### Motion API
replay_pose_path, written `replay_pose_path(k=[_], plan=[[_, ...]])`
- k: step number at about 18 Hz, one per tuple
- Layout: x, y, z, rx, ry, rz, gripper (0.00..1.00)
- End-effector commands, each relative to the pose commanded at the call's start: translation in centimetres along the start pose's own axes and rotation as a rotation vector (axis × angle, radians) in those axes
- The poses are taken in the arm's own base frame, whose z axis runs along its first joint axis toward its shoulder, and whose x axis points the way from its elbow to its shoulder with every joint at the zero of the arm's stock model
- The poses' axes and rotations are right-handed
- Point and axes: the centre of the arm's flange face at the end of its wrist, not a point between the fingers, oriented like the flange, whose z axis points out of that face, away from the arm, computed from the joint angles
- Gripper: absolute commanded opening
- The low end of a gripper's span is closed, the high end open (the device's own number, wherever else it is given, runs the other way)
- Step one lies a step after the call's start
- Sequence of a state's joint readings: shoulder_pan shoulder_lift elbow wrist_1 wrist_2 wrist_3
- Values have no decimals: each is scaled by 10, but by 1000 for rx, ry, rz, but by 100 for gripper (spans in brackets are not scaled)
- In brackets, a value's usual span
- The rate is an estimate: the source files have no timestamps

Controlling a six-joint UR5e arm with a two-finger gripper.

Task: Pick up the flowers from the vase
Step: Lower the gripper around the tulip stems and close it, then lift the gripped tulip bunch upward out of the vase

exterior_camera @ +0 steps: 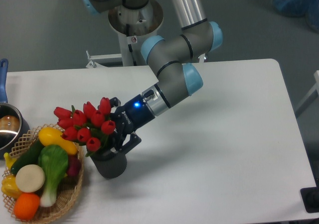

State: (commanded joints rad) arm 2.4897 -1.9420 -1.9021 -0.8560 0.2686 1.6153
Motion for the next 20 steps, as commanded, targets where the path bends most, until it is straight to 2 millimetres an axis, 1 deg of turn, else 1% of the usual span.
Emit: replay_pose_path(k=[5, 6, 7, 8, 11, 12, 13, 14, 20], plan=[[0, -4, -1, 21, -3, 7, 99], [0, -5, -1, 32, -4, 12, 96], [1, -5, 0, 40, -2, 15, 86], [1, -5, 0, 40, -2, 17, 81], [0, -5, -2, 41, -6, 37, 77], [0, -4, -2, 41, -6, 39, 70], [0, -3, -2, 41, -5, 38, 67], [0, -3, -2, 41, -5, 38, 66], [-1, -3, -4, 41, -10, 36, 52]])
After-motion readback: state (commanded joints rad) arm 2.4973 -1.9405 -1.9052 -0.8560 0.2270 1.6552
